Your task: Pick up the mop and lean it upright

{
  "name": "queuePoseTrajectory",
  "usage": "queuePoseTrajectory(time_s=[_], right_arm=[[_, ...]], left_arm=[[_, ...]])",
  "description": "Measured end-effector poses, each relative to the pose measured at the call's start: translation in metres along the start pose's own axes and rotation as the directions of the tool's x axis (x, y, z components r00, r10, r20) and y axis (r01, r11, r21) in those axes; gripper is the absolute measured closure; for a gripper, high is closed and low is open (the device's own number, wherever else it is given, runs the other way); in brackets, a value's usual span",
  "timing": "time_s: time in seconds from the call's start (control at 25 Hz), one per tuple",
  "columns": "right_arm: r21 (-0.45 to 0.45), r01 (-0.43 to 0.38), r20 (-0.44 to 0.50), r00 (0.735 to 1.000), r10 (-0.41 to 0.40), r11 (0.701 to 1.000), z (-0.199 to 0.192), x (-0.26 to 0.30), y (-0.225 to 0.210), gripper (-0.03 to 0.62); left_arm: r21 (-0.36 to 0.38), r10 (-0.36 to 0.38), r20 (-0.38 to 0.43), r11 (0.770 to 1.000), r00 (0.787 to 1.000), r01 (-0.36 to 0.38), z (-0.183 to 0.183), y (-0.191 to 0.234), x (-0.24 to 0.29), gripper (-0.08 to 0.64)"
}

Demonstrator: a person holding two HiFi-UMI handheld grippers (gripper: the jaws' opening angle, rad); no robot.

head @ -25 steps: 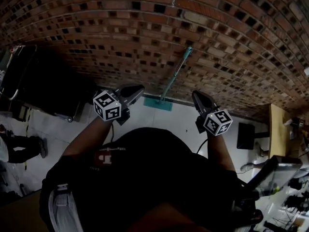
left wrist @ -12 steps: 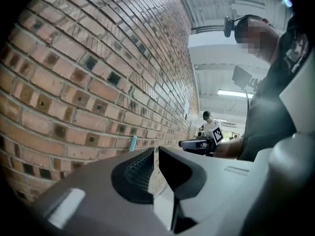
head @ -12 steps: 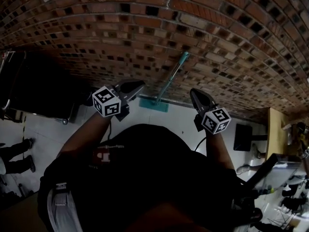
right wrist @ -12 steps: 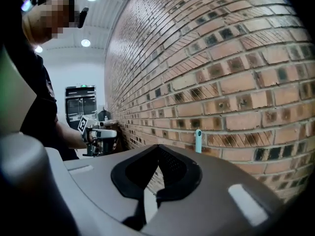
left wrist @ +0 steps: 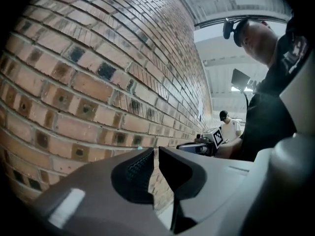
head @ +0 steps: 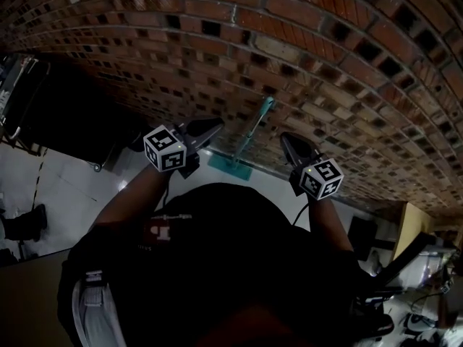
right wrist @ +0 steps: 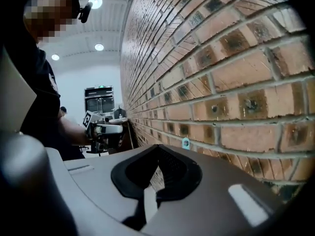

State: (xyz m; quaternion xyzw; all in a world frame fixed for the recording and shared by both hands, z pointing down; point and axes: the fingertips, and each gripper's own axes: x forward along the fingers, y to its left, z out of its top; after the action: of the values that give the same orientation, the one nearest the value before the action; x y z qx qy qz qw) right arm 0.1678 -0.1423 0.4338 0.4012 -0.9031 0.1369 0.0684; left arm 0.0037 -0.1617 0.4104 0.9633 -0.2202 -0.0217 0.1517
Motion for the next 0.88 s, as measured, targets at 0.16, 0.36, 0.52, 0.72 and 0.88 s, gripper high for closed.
queuePoseTrajectory(time_s=[0.16, 0.36, 0.52, 0.72, 0.88], right_arm=[[0.008, 0.0, -0.002, 1.0, 0.0, 1.0, 0.001, 0.003, -0.017, 0.577], [0.014, 0.05, -0.01, 0.999, -0.049, 0.999, -0.002, 0.014, -0.027, 0.577], [0.037, 0.109, -0.023, 0.994, -0.109, 0.993, -0.007, 0.023, -0.023, 0.577], [0.047, 0.167, -0.047, 0.985, -0.165, 0.985, -0.012, 0.038, -0.025, 0.577], [0.046, 0.192, -0.065, 0.98, -0.188, 0.98, -0.022, 0.044, -0.031, 0.56]], left_arm=[[-0.012, 0.0, -0.016, 1.0, 1.0, 0.0, -0.006, 0.004, 0.014, 0.554], [-0.011, -0.053, -0.017, 0.999, 0.998, 0.053, -0.001, 0.022, 0.025, 0.554], [-0.014, -0.119, -0.049, 0.993, 0.992, 0.119, -0.003, 0.035, 0.025, 0.555], [-0.011, -0.179, -0.084, 0.984, 0.98, 0.178, -0.004, 0.052, 0.029, 0.555], [-0.004, -0.212, -0.129, 0.977, 0.969, 0.213, -0.012, 0.052, 0.041, 0.551]])
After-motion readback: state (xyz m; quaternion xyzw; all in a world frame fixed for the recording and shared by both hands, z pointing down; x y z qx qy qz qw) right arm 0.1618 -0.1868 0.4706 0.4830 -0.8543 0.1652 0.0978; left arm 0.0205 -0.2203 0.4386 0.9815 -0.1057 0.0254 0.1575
